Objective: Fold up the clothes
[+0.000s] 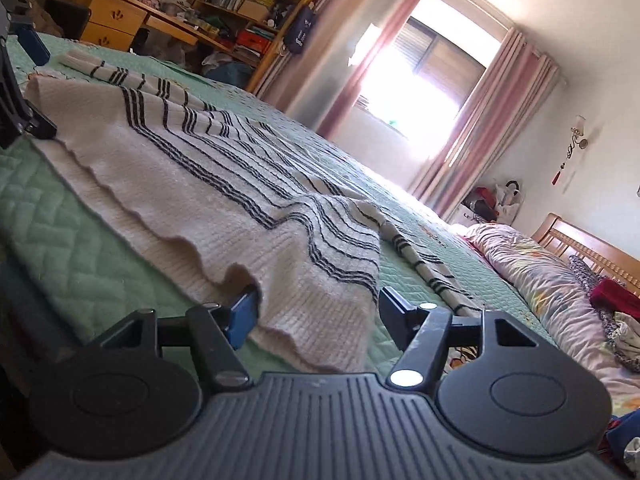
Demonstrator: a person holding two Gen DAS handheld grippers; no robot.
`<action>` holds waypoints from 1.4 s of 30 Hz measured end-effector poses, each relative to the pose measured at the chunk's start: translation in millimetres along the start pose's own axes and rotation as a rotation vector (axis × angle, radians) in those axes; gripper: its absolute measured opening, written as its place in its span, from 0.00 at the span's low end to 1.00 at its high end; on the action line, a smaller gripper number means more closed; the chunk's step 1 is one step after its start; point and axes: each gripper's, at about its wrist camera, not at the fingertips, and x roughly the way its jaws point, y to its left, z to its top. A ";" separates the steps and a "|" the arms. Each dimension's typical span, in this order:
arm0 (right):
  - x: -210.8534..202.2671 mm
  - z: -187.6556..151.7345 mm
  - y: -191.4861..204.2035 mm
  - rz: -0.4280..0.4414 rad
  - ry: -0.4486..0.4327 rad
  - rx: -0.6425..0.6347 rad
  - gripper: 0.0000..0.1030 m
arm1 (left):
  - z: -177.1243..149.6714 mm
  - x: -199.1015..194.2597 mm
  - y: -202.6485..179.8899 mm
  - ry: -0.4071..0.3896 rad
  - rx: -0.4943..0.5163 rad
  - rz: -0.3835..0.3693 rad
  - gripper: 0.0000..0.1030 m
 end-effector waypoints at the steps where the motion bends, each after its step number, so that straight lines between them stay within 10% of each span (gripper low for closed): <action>1: -4.4 0.9 -0.7 0.015 -0.018 0.012 0.65 | -3.7 -4.4 0.8 -0.005 0.026 -0.003 0.96; 20: -5.9 0.4 -1.1 0.022 -0.012 0.087 0.69 | -0.5 5.2 5.3 -0.062 0.108 0.107 0.93; 26: -3.5 -2.5 -0.8 0.006 -0.002 0.085 0.71 | -0.2 13.7 0.6 -0.081 0.138 0.045 0.62; 33: -1.3 -6.3 3.6 -0.006 -0.002 0.049 0.72 | -4.9 17.7 0.3 -0.087 0.097 0.039 0.60; 42: 17.6 -11.6 23.3 -0.209 -0.010 -0.151 0.86 | -0.9 20.6 -19.0 -0.082 0.114 0.023 0.15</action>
